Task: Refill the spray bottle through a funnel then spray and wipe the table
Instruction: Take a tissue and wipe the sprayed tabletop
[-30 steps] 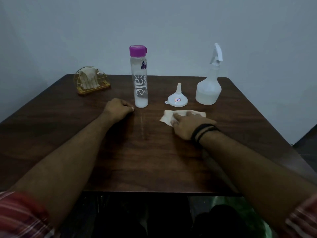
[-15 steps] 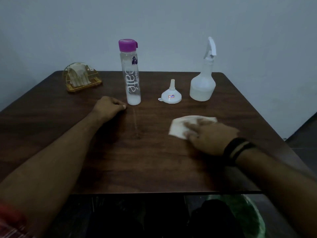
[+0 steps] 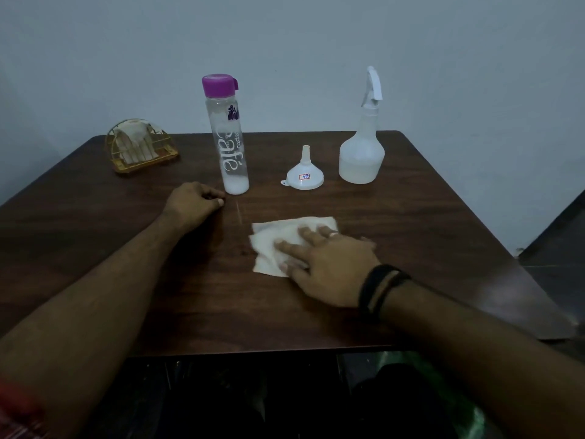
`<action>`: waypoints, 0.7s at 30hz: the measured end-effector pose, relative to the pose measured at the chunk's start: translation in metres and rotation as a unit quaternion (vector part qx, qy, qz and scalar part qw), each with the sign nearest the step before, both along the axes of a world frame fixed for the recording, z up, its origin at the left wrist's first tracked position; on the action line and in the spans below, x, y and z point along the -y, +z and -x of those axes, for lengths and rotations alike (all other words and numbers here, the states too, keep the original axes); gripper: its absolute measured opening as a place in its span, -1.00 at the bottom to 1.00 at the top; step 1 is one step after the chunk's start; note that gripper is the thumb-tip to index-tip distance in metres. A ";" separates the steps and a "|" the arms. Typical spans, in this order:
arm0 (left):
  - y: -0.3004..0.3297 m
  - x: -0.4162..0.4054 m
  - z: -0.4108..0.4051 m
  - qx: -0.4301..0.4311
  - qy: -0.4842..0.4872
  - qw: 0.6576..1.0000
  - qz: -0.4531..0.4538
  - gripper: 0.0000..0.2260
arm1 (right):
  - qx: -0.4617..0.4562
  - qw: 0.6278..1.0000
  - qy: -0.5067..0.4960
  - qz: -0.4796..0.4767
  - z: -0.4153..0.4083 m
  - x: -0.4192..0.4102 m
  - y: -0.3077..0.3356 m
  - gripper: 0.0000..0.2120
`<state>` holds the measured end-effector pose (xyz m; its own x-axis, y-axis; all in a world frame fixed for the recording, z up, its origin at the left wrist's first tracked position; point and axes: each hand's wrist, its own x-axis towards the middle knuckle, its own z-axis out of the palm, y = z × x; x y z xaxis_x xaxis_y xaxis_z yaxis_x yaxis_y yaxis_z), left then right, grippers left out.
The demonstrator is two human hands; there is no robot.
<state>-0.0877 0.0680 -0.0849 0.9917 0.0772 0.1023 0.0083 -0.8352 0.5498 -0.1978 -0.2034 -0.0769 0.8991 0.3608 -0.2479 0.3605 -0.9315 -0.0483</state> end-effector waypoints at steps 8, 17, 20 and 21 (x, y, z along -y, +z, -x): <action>0.001 0.000 0.000 -0.008 -0.001 1.000 -0.001 -0.76 | 0.000 0.967 -0.256 -0.002 -0.086 0.142 0.018 -0.44; 0.002 0.001 0.000 -0.003 0.001 1.000 -0.004 -0.76 | -0.009 1.000 -0.023 0.011 -0.023 0.015 -0.002 -0.43; 0.001 0.000 -0.001 -0.001 0.003 1.000 -0.010 -0.76 | -0.002 1.000 -0.026 -0.014 0.007 0.047 0.001 -0.46; 0.000 0.000 -0.001 0.000 0.003 1.000 -0.010 -0.76 | -0.011 0.998 -0.065 -0.014 0.002 0.067 0.004 -0.45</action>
